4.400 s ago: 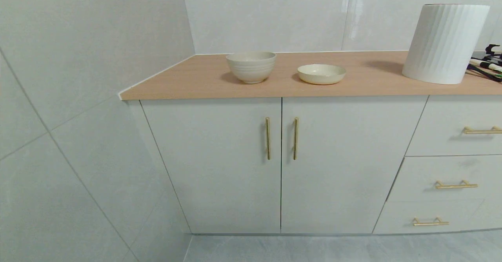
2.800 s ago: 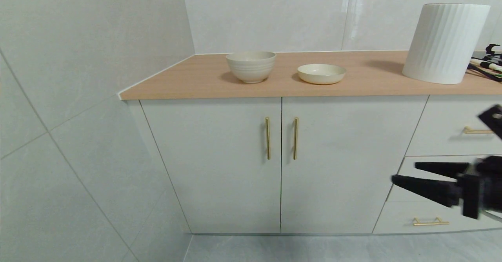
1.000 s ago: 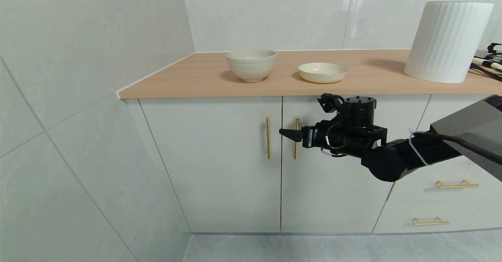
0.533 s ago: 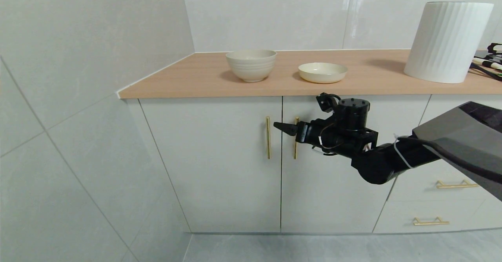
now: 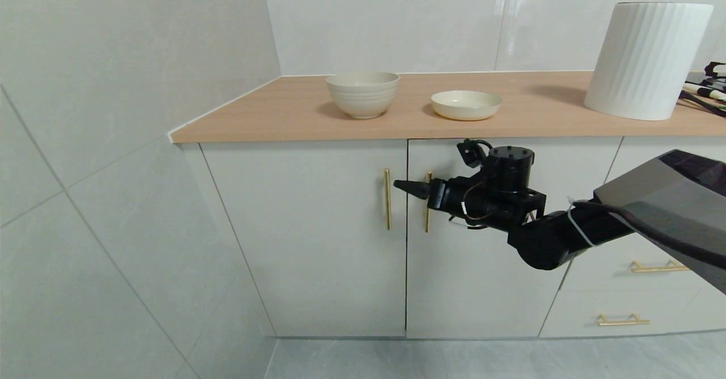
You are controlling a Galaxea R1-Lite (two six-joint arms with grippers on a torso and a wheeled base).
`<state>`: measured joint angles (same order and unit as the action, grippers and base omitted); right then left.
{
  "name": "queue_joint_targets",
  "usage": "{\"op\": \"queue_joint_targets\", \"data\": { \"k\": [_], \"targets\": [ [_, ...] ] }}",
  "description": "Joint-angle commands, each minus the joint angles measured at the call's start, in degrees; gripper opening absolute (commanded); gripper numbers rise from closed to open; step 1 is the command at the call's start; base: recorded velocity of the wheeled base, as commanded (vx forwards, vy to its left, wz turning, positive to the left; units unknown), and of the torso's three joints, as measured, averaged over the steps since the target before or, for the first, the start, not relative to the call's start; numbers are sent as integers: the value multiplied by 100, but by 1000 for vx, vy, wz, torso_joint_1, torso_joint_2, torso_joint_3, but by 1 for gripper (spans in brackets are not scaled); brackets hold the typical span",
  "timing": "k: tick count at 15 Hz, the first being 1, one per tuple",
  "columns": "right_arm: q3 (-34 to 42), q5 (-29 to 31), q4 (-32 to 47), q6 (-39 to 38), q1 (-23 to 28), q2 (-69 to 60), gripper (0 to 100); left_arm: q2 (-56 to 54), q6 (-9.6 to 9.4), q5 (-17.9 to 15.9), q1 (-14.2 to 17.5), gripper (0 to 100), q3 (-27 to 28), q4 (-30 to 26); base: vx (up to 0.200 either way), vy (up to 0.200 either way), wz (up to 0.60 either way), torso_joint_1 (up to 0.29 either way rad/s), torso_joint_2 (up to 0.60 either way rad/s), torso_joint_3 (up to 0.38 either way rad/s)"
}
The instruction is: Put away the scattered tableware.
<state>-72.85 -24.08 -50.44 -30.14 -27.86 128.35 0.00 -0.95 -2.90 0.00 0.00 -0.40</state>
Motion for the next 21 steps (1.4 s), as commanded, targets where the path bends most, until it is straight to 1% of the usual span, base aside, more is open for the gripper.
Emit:
{"op": "queue_joint_targets", "data": {
  "k": [1,4,7,9,10,12,13,14,17,18,19,20,21],
  "targets": [
    [157,-247,8,-124,8,-144,100,0,7,0,0,100,0,5,0,0,0,0,0,0],
    [289,-317,0,-151,8,-223,100,0,-2,0,0,100,0,-4,0,0,0,0,0,0],
    [755,-458,-18,-89,17,-478,100,0,7,0,0,100,0,-4,0,0,0,0,0,0],
    [1010,-712,-159,8,43,-592,100,0,-2,0,0,100,0,-4,0,0,0,0,0,0],
    [1326,-932,-484,192,61,-619,100,0,-2,0,0,100,0,-4,0,0,0,0,0,0],
    [1502,-959,-721,315,79,-619,100,0,7,0,0,100,0,-4,0,0,0,0,0,0],
    [1537,-967,-730,315,79,-636,100,0,-46,-9,0,100,0,-4,0,0,0,0,0,0],
    [1634,-967,-739,324,79,-689,100,0,16,0,0,100,0,-4,0,0,0,0,0,0],
    [1827,-1213,-748,588,87,-786,100,0,-37,-9,0,100,0,-4,0,0,0,0,0,0],
    [1950,-1328,-748,605,79,-856,100,0,-81,-9,0,100,18,23,0,0,0,0,0,0],
    [2012,-1389,-748,623,79,-909,100,18,-89,-26,0,100,431,-13,0,0,0,0,0,0],
    [2038,-1398,-748,649,79,-918,100,88,-37,-44,-9,100,747,-92,0,0,0,0,0,0],
    [2196,-1424,-748,693,79,-961,100,835,315,-202,-202,100,1890,-628,0,0,0,0,0,0]
  ]
}}
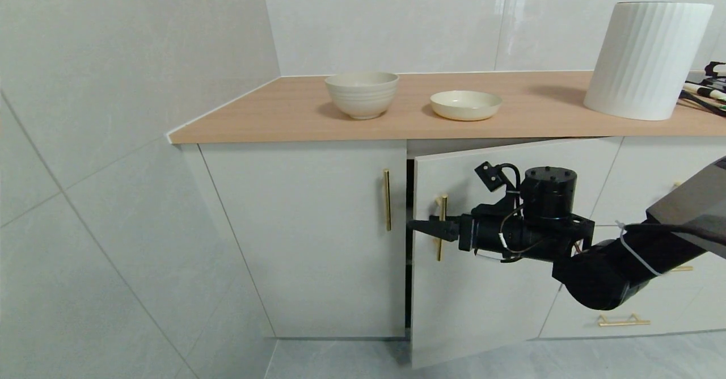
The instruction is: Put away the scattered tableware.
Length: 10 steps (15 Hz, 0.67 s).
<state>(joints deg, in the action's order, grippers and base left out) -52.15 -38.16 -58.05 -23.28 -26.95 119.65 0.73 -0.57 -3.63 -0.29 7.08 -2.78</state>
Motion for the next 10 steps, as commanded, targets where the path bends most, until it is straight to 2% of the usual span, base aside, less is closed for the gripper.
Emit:
{"op": "queue_joint_targets", "data": {
  "k": [1,2,3,4,5,6,8,10],
  "targets": [
    [214,-25,-4,70,-12,-144,100,1122,330,-305,-296,100,1621,-575,0,0,0,0,0,0],
    [434,-25,-92,122,-12,-240,100,2107,330,-850,-560,100,2157,-812,0,0,0,0,0,0],
    [566,-25,-215,122,-20,-320,100,2871,312,-1210,-674,100,2368,-777,0,0,0,0,0,0],
    [671,-25,-365,122,-29,-364,100,3803,268,-1562,-709,100,2614,-575,0,0,0,0,0,0],
    [794,-25,-488,122,-38,-425,100,4691,259,-1746,-735,100,2807,-144,0,0,0,0,0,0],
    [908,-25,-549,122,-38,-469,100,5420,251,-1755,-841,100,2913,445,0,0,0,0,0,0],
    [1049,-25,-593,131,-38,-618,100,6440,277,-1737,-1289,100,2939,1614,0,0,0,0,0,0],
    [1146,-25,-602,131,-38,-636,100,7169,356,-1755,-1579,100,2922,2071,0,0,0,0,0,0]
  ]
}}
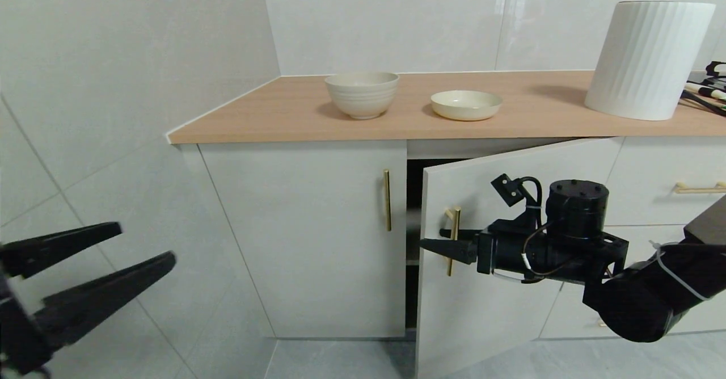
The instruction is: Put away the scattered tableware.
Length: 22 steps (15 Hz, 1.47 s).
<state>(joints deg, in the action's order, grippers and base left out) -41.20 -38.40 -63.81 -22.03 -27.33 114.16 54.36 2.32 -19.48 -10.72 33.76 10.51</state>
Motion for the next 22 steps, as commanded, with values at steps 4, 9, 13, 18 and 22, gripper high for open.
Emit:
{"op": "queue_joint_targets", "data": {
  "k": [4,9,13,18,22],
  "targets": [
    [104,8,-27,6,-18,-52,100,2940,278,-170,-836,100,254,1885,0,0,0,0,0,0],
    [139,43,-27,269,-9,-87,100,4267,313,-188,-1398,0,465,3370,0,0,0,0,0,0],
    [148,34,-27,278,-9,-131,100,5076,876,-451,-1917,0,386,4820,0,0,0,0,0,0],
    [227,26,-35,278,-9,-219,100,6271,937,-987,-1890,0,1432,4838,0,0,0,0,0,0],
    [262,17,-35,287,-9,-377,100,6904,1025,-1005,-1978,0,1889,4952,0,0,0,0,0,0]
  ]
}}
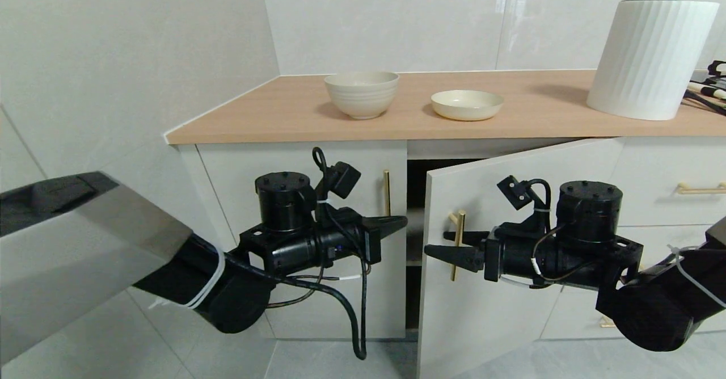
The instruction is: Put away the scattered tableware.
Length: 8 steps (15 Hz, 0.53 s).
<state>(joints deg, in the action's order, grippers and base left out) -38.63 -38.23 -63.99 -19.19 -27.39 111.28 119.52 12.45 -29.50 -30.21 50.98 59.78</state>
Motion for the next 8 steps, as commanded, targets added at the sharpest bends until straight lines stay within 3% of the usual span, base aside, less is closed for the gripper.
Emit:
{"op": "queue_joint_targets", "data": {
  "k": [1,3,8],
  "targets": [
    [5,0,-17,3,-3,-97,100,705,109,15,-29,0,632,16,0,0,0,0,0,0],
    [5,0,-8,47,-3,-89,100,1021,373,15,-55,0,966,42,0,0,0,0,0,0],
    [31,0,-8,117,-3,-80,100,1417,416,50,-249,0,1555,104,0,0,0,0,0,0]
  ]
}}
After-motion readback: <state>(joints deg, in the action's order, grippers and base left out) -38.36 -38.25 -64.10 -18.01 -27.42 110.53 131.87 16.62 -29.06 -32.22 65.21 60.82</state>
